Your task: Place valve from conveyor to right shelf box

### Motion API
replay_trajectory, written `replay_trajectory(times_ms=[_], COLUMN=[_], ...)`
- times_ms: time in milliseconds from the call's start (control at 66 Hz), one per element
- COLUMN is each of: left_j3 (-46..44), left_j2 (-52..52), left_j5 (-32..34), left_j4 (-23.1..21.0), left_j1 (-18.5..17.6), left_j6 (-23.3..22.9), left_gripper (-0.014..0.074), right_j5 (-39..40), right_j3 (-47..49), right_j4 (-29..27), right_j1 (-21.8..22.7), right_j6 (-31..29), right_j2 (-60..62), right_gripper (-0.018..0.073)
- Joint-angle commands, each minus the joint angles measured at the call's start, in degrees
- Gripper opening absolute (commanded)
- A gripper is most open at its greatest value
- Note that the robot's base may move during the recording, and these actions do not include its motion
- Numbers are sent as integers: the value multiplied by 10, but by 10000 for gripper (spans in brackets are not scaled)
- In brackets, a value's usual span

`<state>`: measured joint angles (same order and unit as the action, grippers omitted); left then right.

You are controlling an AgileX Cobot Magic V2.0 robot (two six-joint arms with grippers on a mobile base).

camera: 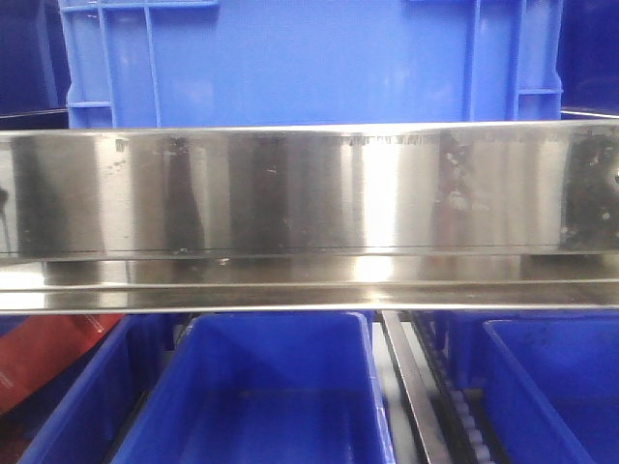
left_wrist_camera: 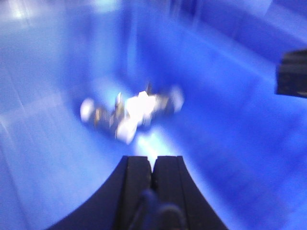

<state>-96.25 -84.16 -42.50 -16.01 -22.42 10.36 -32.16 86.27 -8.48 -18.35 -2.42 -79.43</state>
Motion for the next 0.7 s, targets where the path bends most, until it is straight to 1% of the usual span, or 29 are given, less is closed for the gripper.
replay_trajectory(times_ms=[0,121,242,333,394,515,606,681], left_j3=[38,141,263,351,406,503,556,592], left_j2=[46,126,212,275,319,408,465,514], left_j5=[45,119,213,270,283,284,284,284], left_j4=[-9,-16,-16,-18,-19,-19,-19,-19], left_j1=[-2,-5,-14,-19,-19,-19,-19,-19], left_j6=[-3,-3,-3,-3,-3,-3,-3,-3], left_gripper=[-111,-111,-111,-111,-111,-111,-111,-111], right_j5=[54,108,197,243,258,277,299,301], right_j3=[-50,-138,-229,-293,-338,-430,-486,-524], right_j4=[1,1,1,1,1,-7,-7,-7], right_j1=[0,0,0,0,0,0,0,0], right_j6=[0,0,0,0,0,0,0,0], right_j2=[51,125,189,233,266,337,391,435], right_gripper=[-160,-160,-160,-160,-160,-160,-162,-162])
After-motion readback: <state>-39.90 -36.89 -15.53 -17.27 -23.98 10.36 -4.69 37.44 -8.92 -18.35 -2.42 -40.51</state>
